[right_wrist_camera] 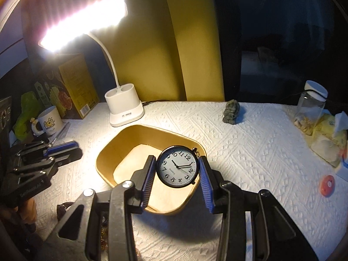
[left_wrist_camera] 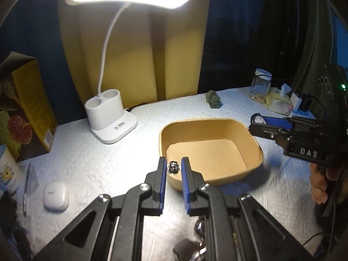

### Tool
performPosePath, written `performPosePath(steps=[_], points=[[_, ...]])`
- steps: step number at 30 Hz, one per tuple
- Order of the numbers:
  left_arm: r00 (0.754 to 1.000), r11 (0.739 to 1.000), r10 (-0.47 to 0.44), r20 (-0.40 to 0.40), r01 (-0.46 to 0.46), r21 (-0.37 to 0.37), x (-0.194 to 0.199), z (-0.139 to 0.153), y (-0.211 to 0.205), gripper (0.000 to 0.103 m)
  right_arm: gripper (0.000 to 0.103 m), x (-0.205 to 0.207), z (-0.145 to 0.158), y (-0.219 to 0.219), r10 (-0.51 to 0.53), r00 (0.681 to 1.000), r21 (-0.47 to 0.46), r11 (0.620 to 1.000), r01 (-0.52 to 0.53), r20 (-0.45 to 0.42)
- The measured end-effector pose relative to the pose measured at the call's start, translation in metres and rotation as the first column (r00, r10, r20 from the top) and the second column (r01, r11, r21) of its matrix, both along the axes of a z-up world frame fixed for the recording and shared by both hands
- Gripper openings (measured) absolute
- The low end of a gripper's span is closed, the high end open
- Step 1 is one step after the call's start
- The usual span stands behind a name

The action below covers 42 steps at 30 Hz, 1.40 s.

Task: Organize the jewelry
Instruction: 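Carry the clock and charm into the tan tray and open both tools, then grasp the black-strap watch with the right tool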

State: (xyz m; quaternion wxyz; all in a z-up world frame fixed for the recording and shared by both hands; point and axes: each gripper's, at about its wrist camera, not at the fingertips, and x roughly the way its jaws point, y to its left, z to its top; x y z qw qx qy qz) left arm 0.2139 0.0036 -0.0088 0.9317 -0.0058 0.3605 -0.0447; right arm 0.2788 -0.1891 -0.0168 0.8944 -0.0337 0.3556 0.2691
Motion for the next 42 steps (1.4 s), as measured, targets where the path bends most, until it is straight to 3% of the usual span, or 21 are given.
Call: performPosePath(steps=[5, 8, 10, 15, 17, 31, 42], points=[[1.000, 1.000, -0.024, -0.002, 0.024, -0.012, 0.016, -0.004, -0.005, 0.012, 0.038, 0.009, -0.010, 0.004, -0.007, 1.000, -0.012, 1.000, 0.006, -0.017], [0.999, 1.000, -0.029, -0.023, 0.029, -0.002, 0.026, -0.009, -0.009, 0.015, 0.052, 0.011, -0.014, 0.005, -0.020, 1.000, -0.024, 1.000, 0.019, -0.019], [0.999, 1.000, -0.023, -0.031, 0.023, -0.003, 0.029, -0.011, -0.009, 0.022, 0.052, 0.011, -0.013, 0.004, -0.026, 1.000, -0.024, 0.999, 0.025, -0.017], [1.000, 1.000, -0.015, 0.008, 0.015, -0.020, 0.020, -0.004, -0.005, 0.055, 0.052, 0.008, -0.011, 0.002, -0.042, 0.999, -0.027, 0.999, 0.042, -0.014], [1.000, 1.000, -0.008, 0.024, 0.008, -0.023, 0.016, 0.000, -0.002, 0.059, 0.052, 0.003, -0.009, 0.002, -0.042, 0.999, -0.028, 0.999, 0.042, -0.010], [0.996, 0.996, 0.064, 0.068, -0.060, -0.062, -0.035, 0.015, 0.027, 0.060, 0.052, -0.044, 0.010, 0.019, -0.013, 1.000, -0.042, 0.999, 0.014, 0.028], [0.992, 0.988, 0.115, 0.051, -0.109, -0.110, -0.080, -0.002, 0.051, 0.061, 0.052, -0.088, 0.000, 0.044, 0.037, 0.999, -0.070, 0.997, -0.037, 0.009]])
